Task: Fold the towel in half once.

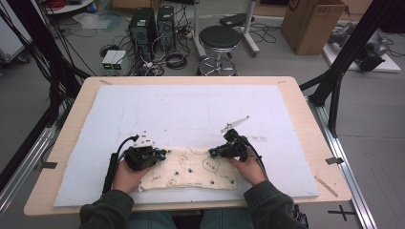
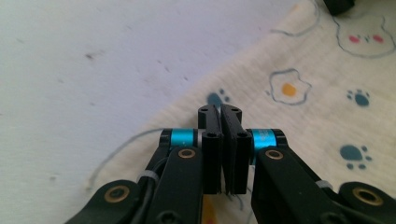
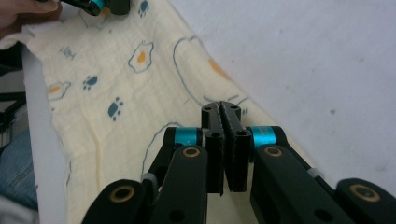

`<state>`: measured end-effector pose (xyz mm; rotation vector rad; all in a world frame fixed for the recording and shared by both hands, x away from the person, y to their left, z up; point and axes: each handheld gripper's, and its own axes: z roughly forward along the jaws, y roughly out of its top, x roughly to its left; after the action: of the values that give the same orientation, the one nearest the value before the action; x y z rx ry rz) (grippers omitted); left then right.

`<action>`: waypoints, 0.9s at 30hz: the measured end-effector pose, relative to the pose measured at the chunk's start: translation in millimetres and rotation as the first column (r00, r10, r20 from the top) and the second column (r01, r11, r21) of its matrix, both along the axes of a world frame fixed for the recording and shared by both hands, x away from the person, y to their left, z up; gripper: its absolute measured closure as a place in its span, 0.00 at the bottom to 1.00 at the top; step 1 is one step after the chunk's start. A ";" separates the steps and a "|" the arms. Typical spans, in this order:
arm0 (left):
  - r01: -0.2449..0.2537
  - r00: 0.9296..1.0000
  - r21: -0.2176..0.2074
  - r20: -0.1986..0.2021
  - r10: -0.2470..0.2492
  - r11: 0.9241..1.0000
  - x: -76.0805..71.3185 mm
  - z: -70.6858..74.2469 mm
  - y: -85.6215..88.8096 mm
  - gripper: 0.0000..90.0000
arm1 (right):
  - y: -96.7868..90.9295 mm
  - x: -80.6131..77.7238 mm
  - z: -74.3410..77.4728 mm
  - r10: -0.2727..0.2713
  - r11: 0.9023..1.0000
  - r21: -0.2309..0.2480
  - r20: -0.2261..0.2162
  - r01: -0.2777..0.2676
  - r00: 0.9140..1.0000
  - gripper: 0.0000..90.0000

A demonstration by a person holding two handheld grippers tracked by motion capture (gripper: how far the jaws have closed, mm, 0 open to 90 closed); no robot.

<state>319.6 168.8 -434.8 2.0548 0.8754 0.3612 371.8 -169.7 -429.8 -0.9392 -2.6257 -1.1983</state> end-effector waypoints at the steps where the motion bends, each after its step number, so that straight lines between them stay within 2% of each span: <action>1: -0.011 1.000 0.007 -0.004 0.011 1.000 0.9 -0.4 1.9 0.97 | -1.1 1.1 0.3 -0.010 1.000 -0.001 0.006 0.010 1.000 0.98; 4: -0.046 0.998 0.053 -0.045 0.048 0.998 5.2 -5.1 8.4 0.97 | -5.4 4.5 -1.2 -0.033 0.999 -0.007 -0.004 0.032 0.999 0.98; 7: -0.063 0.996 0.027 -0.066 0.065 0.998 7.3 -6.6 12.4 0.98 | -6.8 5.6 -3.0 -0.048 0.998 -0.036 0.000 0.048 0.999 0.99; 8: -0.064 0.996 0.040 -0.062 0.066 0.997 7.1 -6.1 13.1 0.98 | -7.9 6.3 -5.2 -0.054 0.997 -0.056 -0.001 0.054 0.999 0.99; 10: -0.067 0.996 0.040 -0.059 0.069 0.997 6.3 -6.2 13.3 0.98 | -13.1 7.8 -8.4 -0.070 0.997 -0.036 -0.024 0.069 0.997 0.99; 13: -0.068 0.996 0.029 -0.058 0.070 0.997 5.8 -7.3 15.1 0.98 | -23.5 8.6 -8.6 -0.089 0.996 -0.032 -0.017 0.089 0.996 0.99; 17: -0.064 0.996 0.012 -0.060 0.065 0.998 6.1 -8.7 17.8 0.98 | -44.0 8.7 -10.3 -0.129 0.992 -0.012 -0.052 0.129 0.990 0.99; 22: -0.068 0.996 0.011 -0.055 0.068 0.998 5.2 -9.1 16.9 0.98 | -58.9 8.2 -12.2 -0.161 0.987 0.006 -0.059 0.161 0.985 0.99; 23: -0.062 0.997 0.022 -0.054 0.063 0.998 5.2 -8.5 17.3 0.98 | -59.3 7.6 -12.1 -0.156 0.988 0.004 -0.047 0.156 0.987 0.99; 25: -0.066 0.998 0.041 -0.023 0.067 0.997 3.1 -7.0 16.7 0.96 | -57.3 4.9 -9.8 -0.144 0.990 0.006 -0.029 0.144 0.989 0.98; 27: -0.066 0.998 0.030 0.008 0.066 0.997 0.7 -4.0 18.3 0.96 | -54.3 0.4 -5.3 -0.125 0.992 0.031 -0.011 0.125 0.992 0.98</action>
<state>320.3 187.0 -438.8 2.0547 0.9408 0.4194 372.2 -224.1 -435.1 -1.1157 -2.5669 -1.2547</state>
